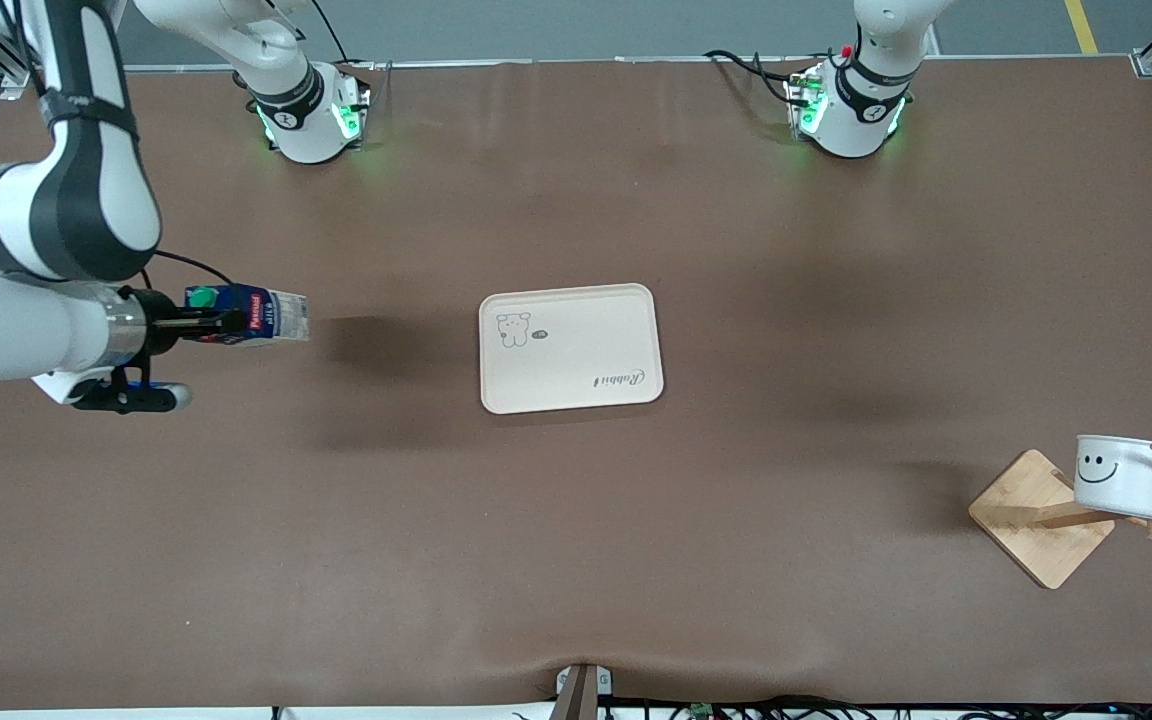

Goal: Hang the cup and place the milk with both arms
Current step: 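Lower the milk carton onto the table beside the tray with the right gripper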

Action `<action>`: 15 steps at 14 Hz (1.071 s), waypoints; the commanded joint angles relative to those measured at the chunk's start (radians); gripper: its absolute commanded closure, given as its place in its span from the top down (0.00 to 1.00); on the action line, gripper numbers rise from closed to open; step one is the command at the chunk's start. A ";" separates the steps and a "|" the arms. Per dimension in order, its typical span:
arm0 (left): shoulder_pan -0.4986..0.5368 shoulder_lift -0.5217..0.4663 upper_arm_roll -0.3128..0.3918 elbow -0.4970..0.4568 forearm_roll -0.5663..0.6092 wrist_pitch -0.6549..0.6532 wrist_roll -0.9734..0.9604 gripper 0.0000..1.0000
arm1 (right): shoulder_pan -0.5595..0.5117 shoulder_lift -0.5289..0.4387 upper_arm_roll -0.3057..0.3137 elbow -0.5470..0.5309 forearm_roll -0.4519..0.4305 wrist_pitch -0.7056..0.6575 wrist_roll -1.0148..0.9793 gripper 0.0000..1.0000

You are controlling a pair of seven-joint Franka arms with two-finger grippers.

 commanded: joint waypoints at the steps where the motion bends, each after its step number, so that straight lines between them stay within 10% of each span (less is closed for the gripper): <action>1: 0.009 -0.026 -0.030 0.058 0.028 -0.114 -0.059 1.00 | -0.084 -0.078 0.021 -0.176 -0.020 0.115 -0.107 0.00; 9: -0.025 -0.143 -0.084 0.048 0.044 -0.241 -0.101 1.00 | -0.168 -0.104 0.021 -0.373 -0.038 0.323 -0.209 0.00; 15: -0.405 -0.143 0.230 0.040 0.036 -0.333 -0.155 1.00 | -0.210 -0.094 0.023 -0.391 -0.038 0.352 -0.251 0.00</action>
